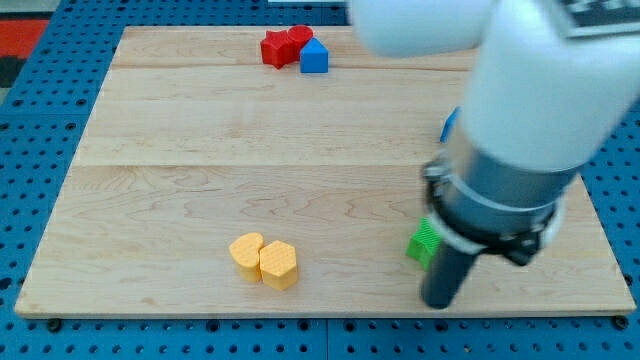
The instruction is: Move the green blocks towards the blue cube
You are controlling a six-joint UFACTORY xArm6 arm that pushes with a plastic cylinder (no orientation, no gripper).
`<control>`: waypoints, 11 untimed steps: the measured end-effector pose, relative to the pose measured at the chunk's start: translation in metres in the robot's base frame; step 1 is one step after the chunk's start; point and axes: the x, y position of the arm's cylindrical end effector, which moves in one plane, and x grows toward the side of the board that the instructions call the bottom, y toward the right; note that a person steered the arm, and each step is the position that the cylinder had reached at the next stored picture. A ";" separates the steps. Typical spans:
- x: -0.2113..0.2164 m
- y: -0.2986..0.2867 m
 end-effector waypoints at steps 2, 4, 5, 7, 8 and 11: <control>-0.049 -0.006; -0.069 0.032; -0.062 0.040; -0.028 0.043; -0.024 0.054; -0.069 0.108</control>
